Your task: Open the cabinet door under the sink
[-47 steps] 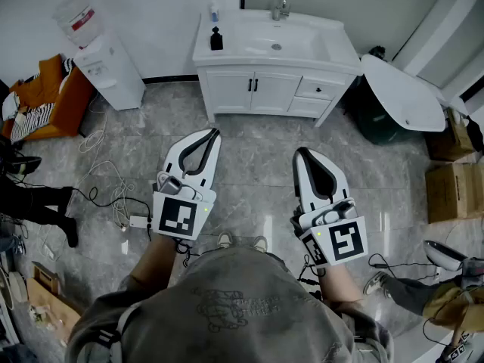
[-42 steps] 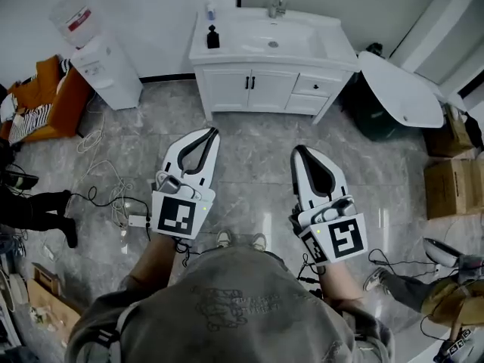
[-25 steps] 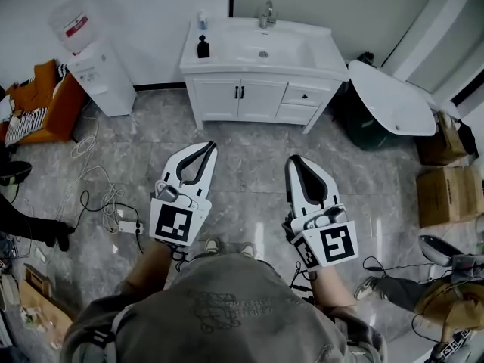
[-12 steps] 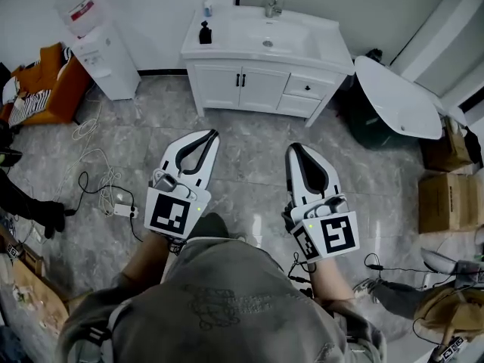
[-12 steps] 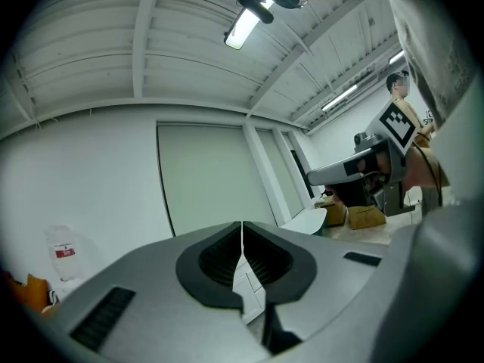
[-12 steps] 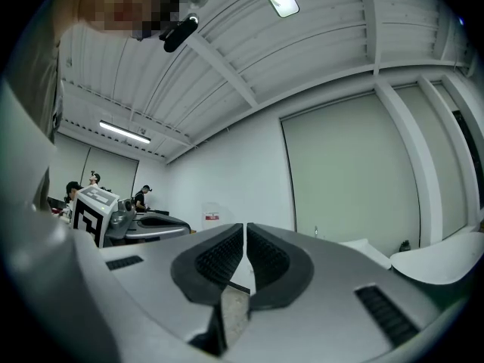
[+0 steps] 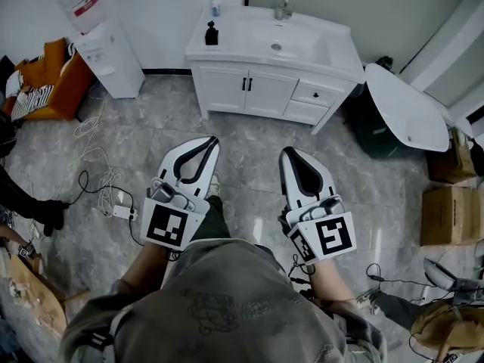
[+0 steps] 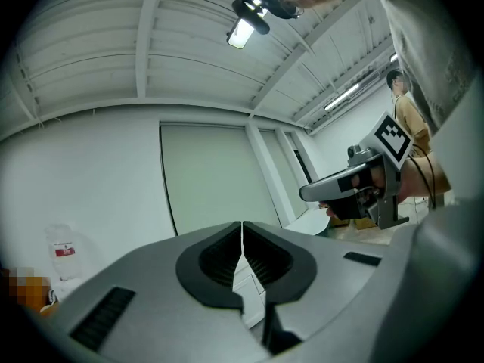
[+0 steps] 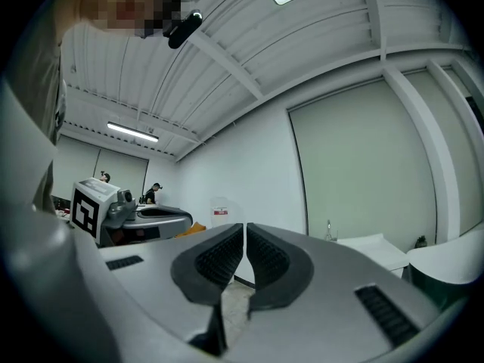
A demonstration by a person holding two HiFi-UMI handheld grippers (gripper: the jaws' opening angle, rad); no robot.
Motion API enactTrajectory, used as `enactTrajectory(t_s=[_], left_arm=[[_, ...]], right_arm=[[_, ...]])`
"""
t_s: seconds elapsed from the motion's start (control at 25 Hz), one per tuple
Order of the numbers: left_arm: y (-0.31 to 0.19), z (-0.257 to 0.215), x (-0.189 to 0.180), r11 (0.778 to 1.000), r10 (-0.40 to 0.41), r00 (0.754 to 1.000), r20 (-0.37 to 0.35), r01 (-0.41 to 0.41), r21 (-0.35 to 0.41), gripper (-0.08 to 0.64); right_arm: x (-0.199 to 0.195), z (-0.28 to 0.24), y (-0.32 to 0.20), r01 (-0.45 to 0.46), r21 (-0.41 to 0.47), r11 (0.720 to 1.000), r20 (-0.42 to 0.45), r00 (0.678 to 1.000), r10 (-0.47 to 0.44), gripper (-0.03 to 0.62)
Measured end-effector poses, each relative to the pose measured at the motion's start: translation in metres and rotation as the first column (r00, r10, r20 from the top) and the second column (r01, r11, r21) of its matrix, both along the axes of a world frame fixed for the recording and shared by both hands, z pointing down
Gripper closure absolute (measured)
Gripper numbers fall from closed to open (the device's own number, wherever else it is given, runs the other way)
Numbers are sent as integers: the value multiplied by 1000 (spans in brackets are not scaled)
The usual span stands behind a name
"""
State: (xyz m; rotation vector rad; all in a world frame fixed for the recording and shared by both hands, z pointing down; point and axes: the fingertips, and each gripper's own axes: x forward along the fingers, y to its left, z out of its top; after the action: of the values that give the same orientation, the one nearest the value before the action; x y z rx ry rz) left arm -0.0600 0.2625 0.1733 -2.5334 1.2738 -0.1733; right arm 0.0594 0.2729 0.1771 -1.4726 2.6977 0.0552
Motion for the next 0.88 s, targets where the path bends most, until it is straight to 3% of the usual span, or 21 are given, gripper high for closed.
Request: enactTrajectory(t_s=[0.16, 0.32, 0.64, 0.88], left_arm=[[-36, 6, -8, 1000, -15, 1000, 14, 15, 10, 538], [-78, 4, -27, 998, -66, 997, -28, 66, -4, 538], [-157, 14, -42, 999, -12, 1000, -15, 11, -45, 538], [-225, 31, -53, 990, 42, 998, -54, -48, -130, 538]], right_arm=[[-10, 7, -34, 14, -4, 1000, -24, 1000, -15, 558], [-17, 7, -76, -3, -17, 1000, -32, 999, 3, 558], [-45, 12, -156, -17, -51, 999, -51, 999, 15, 558], [-63, 27, -215, -50, -111, 993, -81, 996, 41, 558]])
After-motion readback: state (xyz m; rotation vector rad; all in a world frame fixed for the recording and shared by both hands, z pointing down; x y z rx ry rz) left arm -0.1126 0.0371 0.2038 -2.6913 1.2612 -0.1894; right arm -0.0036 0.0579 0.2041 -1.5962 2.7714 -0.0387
